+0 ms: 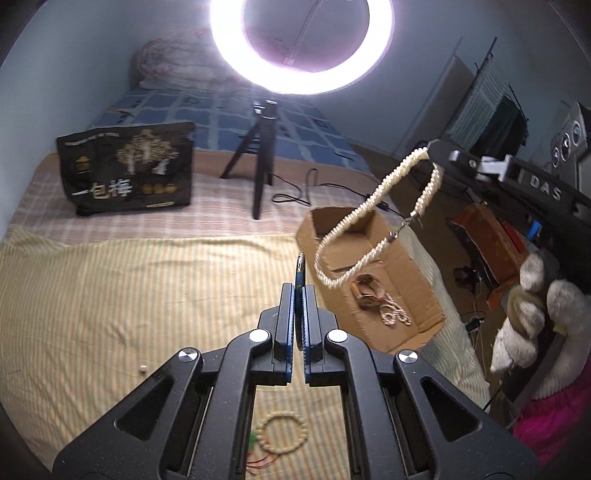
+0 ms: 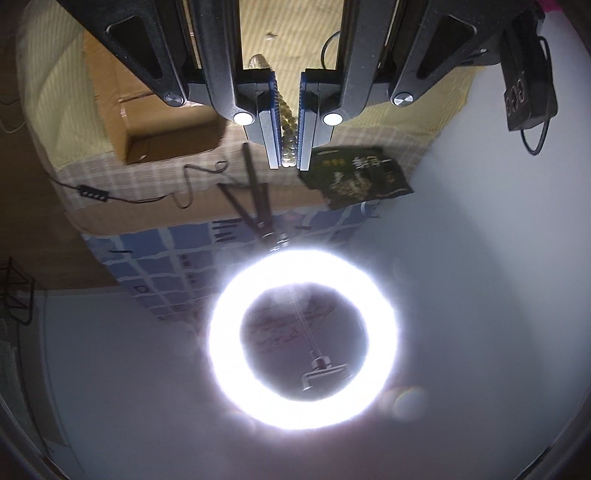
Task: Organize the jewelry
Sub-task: 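Lift and carry the bangle with the left tool while the right tool carries the necklace to the box, then open the right tool over the box while the left tool drops the bangle into it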
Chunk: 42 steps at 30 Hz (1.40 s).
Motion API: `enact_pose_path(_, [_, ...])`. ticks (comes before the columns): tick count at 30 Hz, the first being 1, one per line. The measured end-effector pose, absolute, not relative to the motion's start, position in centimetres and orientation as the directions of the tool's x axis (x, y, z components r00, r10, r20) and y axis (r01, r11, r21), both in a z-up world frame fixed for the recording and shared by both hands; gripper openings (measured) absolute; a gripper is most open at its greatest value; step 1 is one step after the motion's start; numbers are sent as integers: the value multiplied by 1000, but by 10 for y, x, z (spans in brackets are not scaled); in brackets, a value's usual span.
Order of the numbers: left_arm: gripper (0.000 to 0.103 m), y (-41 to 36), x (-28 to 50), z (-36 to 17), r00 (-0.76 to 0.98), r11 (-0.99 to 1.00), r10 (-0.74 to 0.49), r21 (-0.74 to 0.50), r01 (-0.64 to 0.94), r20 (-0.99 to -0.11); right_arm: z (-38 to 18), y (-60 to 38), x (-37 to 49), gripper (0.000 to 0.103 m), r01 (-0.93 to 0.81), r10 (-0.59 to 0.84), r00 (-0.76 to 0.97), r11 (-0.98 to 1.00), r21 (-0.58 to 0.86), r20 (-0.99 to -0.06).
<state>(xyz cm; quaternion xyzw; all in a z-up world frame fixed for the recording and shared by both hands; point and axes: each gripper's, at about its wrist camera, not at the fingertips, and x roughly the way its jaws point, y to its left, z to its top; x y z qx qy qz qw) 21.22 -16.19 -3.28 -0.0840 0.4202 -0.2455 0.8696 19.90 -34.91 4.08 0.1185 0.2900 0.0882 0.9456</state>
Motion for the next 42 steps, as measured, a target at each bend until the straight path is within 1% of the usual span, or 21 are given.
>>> enact_pose_path(9, [1, -204, 213, -30, 496, 834, -544, -375, 404, -676, 45, -398, 205, 6, -12, 151, 842, 965, 262, -518])
enact_pose_path(17, [1, -244, 213, -40, 461, 814, -566, -375, 443, -683, 28, -435, 216, 6, 95, 39, 839, 972, 217, -543])
enact_pose_path(25, [1, -273, 215, -56, 435, 809, -564, -366, 460, -702, 16, -458, 223, 6, 153, -26, 831, 971, 183, -556])
enact_pose_path(32, [1, -288, 214, -72, 398, 808, -553, -357, 468, -732, -4, -467, 232, 6, 173, -47, 799, 973, 154, -599])
enact_pose_path(42, [1, -302, 215, -100, 347, 815, -516, -324, 481, -783, -47, -474, 244, 6, 179, -38, 713, 975, 129, -700])
